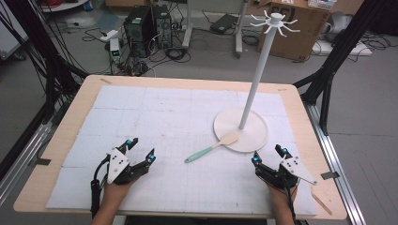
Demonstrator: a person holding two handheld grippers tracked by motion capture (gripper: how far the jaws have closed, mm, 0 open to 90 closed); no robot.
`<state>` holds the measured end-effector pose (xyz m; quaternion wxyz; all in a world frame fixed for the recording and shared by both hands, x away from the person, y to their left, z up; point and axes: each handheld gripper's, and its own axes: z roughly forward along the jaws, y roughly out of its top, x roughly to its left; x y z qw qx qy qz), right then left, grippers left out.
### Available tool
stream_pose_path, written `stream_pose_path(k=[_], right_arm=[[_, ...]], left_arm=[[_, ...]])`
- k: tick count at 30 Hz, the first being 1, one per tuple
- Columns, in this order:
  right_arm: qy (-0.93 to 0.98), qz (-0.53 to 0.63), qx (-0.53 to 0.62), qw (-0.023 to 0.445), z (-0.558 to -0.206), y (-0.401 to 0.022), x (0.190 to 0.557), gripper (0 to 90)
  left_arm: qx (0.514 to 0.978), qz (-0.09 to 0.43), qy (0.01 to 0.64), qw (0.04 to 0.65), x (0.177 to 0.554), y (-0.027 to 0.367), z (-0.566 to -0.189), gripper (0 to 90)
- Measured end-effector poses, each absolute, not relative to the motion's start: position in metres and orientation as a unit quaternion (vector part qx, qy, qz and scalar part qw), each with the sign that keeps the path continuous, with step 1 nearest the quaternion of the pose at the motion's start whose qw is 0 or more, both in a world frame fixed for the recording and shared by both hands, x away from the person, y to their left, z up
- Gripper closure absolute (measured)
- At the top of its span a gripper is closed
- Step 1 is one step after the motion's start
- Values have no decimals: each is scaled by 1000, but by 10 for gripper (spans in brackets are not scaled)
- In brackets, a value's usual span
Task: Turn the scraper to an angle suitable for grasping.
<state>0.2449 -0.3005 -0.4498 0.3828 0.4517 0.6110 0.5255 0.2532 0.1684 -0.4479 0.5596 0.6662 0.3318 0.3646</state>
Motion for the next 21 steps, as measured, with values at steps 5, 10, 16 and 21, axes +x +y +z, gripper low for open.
stream_pose_path(k=[5,10,16,21], right_arm=[[611,526,453,381,-450,-300,245,155],[611,525,453,381,-450,-300,245,155],[612,524,452,382,-450,-300,245,155],[613,524,451,383,-450,-300,245,155]], left_arm=[[693,337,308,558,254,159,-448,327],[707,313,295,561,258,160,-448,356],[729,277,287,556,263,154,-447,380],[755,229,279,548,269,146,-445,425]])
